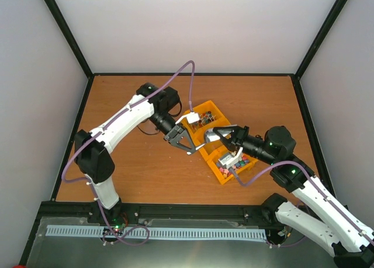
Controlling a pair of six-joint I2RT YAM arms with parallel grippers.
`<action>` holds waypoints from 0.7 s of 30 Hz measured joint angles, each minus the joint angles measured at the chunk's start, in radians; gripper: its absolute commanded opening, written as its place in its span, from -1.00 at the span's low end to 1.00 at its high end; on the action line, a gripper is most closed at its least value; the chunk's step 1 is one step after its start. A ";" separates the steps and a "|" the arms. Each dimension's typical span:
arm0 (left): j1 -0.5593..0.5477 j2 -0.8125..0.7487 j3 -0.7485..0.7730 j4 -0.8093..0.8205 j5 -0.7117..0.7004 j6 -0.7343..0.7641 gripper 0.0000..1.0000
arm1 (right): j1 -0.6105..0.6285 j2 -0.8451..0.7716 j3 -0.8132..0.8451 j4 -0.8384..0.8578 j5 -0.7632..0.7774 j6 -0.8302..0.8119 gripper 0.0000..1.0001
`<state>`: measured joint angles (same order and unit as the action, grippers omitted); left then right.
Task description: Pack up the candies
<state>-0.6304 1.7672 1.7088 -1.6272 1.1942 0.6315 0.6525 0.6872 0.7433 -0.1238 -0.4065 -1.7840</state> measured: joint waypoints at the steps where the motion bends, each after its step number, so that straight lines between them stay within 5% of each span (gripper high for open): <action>1: 0.000 0.001 0.000 -0.002 0.003 0.000 -0.85 | 0.000 -0.003 0.000 -0.002 0.001 -0.002 -0.94; 11: 0.014 -0.007 0.022 0.055 -0.082 -0.051 0.98 | 0.001 0.050 0.097 -0.119 0.053 0.170 -0.95; 21: 0.127 -0.185 0.028 0.325 -0.403 -0.261 0.99 | -0.003 0.272 0.323 -0.385 0.155 0.563 -0.95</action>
<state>-0.5030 1.5818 1.7370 -1.3022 0.7910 0.3710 0.6491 0.9596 1.0660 -0.5091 -0.2516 -1.2213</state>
